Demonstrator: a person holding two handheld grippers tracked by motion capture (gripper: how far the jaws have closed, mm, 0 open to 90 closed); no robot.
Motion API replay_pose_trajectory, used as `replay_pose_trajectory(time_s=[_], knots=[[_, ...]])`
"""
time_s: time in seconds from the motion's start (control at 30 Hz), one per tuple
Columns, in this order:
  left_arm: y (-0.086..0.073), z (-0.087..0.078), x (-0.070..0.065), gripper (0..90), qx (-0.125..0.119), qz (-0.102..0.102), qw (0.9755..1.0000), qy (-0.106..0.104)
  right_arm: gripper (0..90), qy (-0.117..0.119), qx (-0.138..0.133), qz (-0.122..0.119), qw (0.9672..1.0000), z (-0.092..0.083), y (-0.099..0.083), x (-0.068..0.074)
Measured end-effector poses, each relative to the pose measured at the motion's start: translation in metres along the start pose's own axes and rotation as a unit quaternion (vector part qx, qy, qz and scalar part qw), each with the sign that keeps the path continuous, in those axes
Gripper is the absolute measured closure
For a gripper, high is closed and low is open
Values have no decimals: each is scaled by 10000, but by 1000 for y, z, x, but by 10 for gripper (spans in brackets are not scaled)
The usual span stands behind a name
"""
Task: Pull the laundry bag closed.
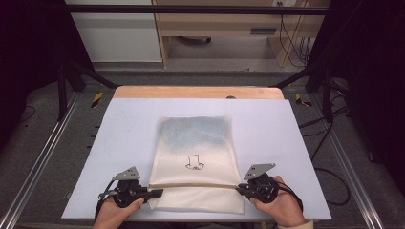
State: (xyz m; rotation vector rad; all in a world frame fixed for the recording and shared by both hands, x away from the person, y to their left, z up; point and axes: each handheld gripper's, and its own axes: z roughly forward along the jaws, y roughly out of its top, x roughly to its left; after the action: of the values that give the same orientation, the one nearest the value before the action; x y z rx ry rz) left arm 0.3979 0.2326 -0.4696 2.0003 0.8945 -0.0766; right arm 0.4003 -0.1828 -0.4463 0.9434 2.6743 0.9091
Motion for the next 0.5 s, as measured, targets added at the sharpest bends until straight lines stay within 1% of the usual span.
replay_pose_trajectory(time_s=[0.13,0.2,0.23,0.27,0.37,0.4,0.43,0.47,0.5], knots=[[0,0,-1,835,-6,-7,10000,-3,819,5,-34,-26,10000,-1,-1,-2],[0,0,0,834,-2,-14,10000,-18,819,20,-13,17,10000,-1,-1,-1],[0,0,0,832,7,-13,10000,-22,819,20,-34,-8,10000,-1,-1,-1],[0,0,0,830,11,-22,10000,-37,819,31,-41,43,10000,-1,-1,-1],[0,-1,0,812,-7,-40,10000,-23,817,35,-32,42,10000,-2,-1,-1],[0,-2,-1,788,-17,-38,10000,-5,813,35,-44,0,10000,-1,-1,-1],[0,-2,-2,744,-26,-10,10000,39,799,23,-44,-26,10000,-1,-1,-1],[1,-3,-4,670,-21,37,9999,118,757,-29,-87,5,10000,-2,0,-1],[2,-5,-5,579,-91,28,9997,224,680,-87,-159,66,9998,-3,1,-1]])
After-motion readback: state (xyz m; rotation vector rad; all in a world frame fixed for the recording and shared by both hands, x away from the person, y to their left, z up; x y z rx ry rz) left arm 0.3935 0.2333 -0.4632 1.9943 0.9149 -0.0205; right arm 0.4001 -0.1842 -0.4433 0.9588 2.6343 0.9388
